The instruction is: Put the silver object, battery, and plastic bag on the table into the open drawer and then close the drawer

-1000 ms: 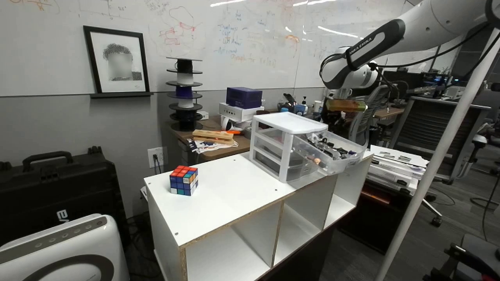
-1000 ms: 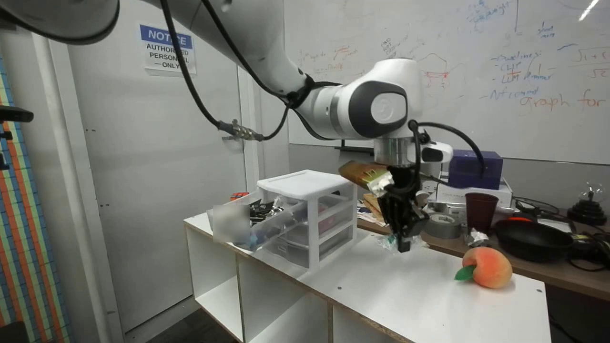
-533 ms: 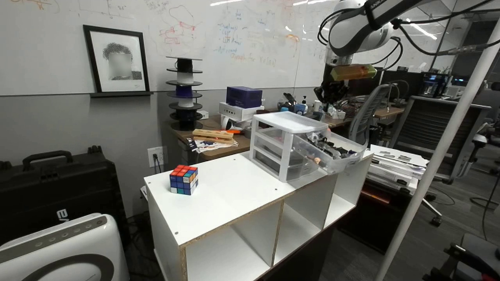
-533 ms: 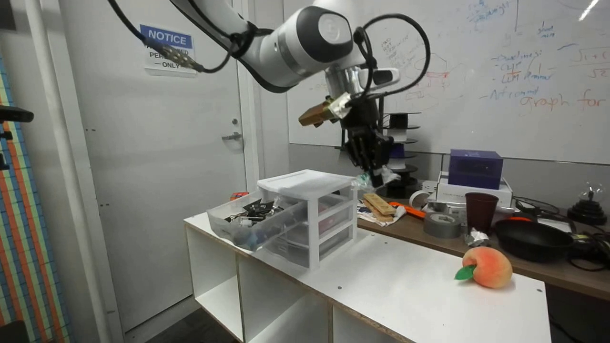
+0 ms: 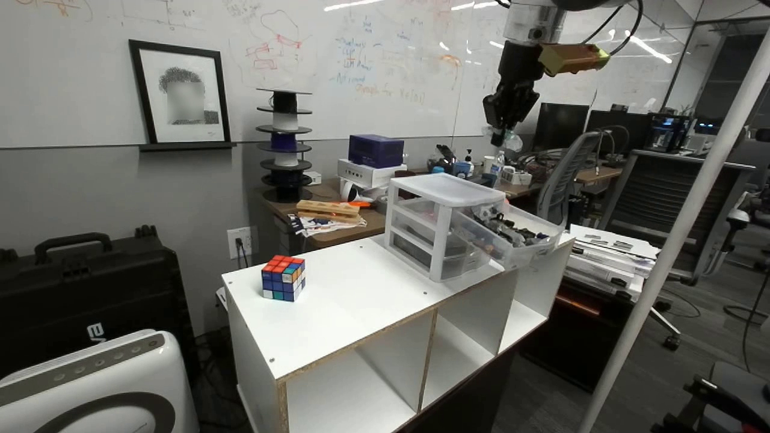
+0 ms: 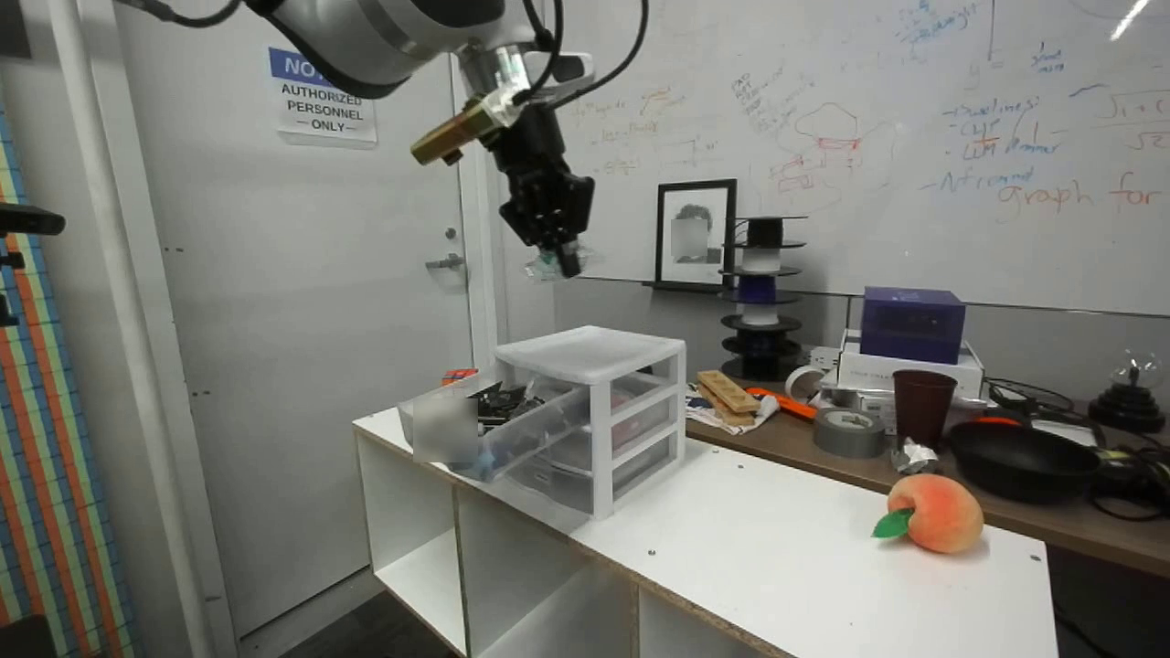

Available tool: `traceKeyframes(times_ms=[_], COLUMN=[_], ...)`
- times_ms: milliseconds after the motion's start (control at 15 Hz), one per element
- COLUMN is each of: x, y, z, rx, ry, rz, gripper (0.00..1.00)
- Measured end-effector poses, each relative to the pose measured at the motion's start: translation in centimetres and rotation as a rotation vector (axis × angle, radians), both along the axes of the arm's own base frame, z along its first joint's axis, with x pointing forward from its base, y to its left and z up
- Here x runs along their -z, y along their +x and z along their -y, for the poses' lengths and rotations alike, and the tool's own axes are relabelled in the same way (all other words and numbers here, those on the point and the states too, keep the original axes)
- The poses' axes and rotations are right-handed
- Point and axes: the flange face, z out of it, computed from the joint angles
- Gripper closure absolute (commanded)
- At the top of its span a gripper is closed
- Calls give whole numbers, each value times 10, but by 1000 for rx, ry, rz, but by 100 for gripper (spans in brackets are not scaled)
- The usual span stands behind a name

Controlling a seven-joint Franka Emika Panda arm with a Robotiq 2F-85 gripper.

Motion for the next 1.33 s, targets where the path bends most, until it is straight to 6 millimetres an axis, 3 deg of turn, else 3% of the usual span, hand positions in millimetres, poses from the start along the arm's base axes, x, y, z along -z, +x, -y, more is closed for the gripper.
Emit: traceKeyframes(times_ms=[200, 400, 800, 1333], x=[1, 19, 50, 107], y=[-41, -67, -84, -68], z=[-45, -58, -49, -14], rx=[-109, -170, -200, -183], ry=[39, 90, 89, 109], rz=[-80, -170, -240, -255], gripper=[96, 96, 96, 96])
